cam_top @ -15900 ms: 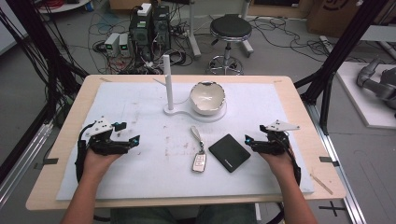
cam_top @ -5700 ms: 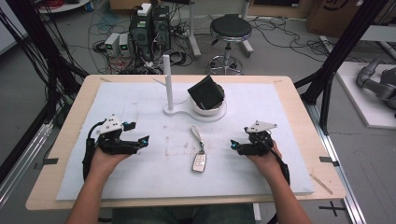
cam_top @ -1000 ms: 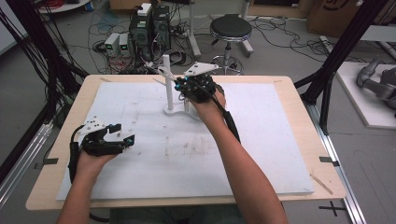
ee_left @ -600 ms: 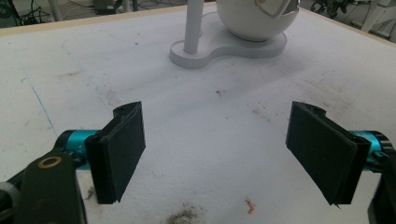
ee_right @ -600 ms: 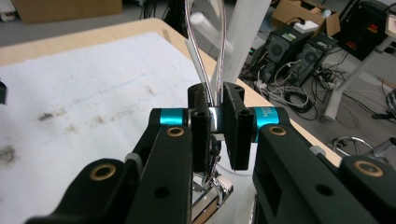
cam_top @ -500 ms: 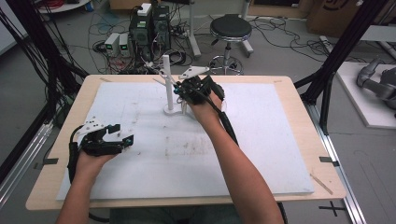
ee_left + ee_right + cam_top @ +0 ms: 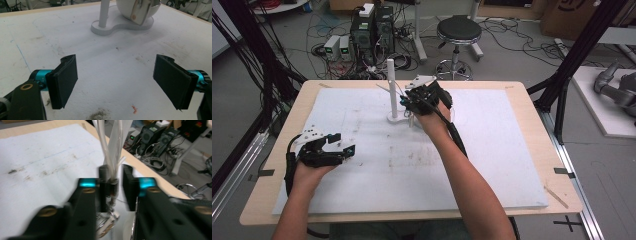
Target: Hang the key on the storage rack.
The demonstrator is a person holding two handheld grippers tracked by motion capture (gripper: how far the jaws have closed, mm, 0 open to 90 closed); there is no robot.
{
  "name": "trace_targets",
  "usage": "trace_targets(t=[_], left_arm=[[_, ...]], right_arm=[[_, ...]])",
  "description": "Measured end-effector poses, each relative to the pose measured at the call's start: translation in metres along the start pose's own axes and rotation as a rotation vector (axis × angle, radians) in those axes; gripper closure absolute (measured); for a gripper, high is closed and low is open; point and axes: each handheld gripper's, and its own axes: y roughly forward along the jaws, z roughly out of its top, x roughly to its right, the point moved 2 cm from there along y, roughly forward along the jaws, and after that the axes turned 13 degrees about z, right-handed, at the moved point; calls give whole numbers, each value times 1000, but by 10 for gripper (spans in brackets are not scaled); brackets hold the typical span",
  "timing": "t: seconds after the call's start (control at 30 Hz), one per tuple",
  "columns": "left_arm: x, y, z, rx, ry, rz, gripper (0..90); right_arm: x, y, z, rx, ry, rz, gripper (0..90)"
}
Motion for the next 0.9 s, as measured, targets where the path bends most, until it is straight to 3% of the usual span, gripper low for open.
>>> trace_targets(t=[0.1,0.4,0.53,0.6,0.7,0.9], left_arm=[[1,0,0,-1,0,1,197],[3,1,1,-1,8,-5,197],[3,0,2,3,8,-6,198],[4,0,2,3,9,-6,197],[4,1,2,7,7,-11,197],[7,7,5,16,13,-25,197]], right_arm=[[-2,-5,2,23,-6,-6,589],[-2,-26,-3,12,-7,-16,460],[-2,-38,-15,41,-2,-18,428],[0,-42,-21,20,36,-6,377],[-1,-50,-32,51,42,-8,375],[2,-63,-53,45,54,-12,362]])
